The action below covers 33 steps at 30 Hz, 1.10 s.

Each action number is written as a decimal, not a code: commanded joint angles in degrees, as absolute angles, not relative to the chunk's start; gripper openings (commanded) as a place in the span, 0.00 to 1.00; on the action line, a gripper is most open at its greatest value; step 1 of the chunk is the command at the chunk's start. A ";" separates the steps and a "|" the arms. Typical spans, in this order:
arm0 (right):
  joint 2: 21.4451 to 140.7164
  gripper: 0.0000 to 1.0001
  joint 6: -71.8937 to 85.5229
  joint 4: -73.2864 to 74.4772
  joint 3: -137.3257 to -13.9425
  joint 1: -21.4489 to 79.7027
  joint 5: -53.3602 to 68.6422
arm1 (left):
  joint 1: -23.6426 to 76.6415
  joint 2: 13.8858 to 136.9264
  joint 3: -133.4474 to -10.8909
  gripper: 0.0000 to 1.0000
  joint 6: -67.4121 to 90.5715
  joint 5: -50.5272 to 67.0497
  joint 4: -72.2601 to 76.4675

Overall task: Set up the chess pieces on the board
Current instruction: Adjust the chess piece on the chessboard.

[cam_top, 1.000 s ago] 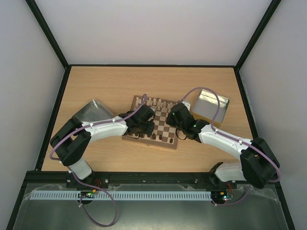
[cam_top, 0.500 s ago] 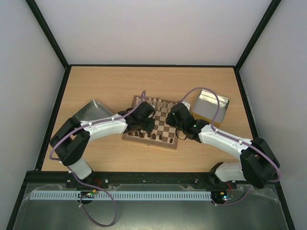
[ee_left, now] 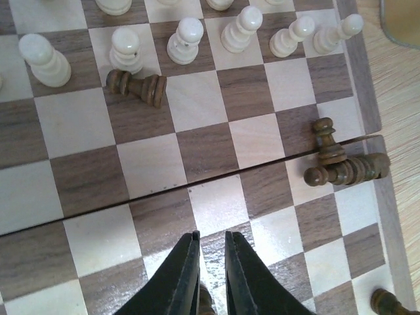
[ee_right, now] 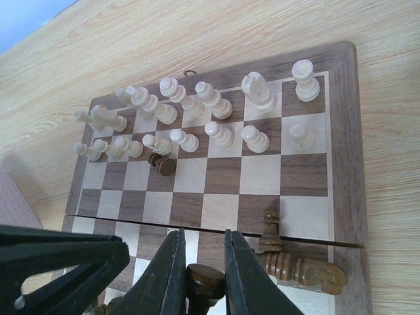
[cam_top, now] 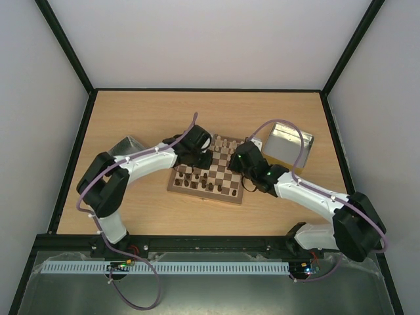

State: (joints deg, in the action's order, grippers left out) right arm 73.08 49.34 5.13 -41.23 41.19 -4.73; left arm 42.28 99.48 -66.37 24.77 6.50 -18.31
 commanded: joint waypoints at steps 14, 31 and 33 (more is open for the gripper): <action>69.83 0.10 49.61 5.99 -39.03 40.91 -8.25 | 41.75 109.51 -75.67 0.05 17.52 12.10 -32.79; 70.31 0.10 49.64 5.67 -39.36 40.96 -7.64 | 41.75 109.42 -75.07 0.06 17.60 12.18 -32.36; 70.39 0.10 49.72 5.42 -39.51 40.96 -7.00 | 41.68 109.15 -75.66 0.08 18.06 11.25 -32.23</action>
State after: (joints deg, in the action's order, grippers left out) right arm 71.13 49.34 5.32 -39.59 41.19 -6.20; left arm 41.80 109.25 -74.28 17.45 12.01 -31.22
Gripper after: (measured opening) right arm 0.110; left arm 0.065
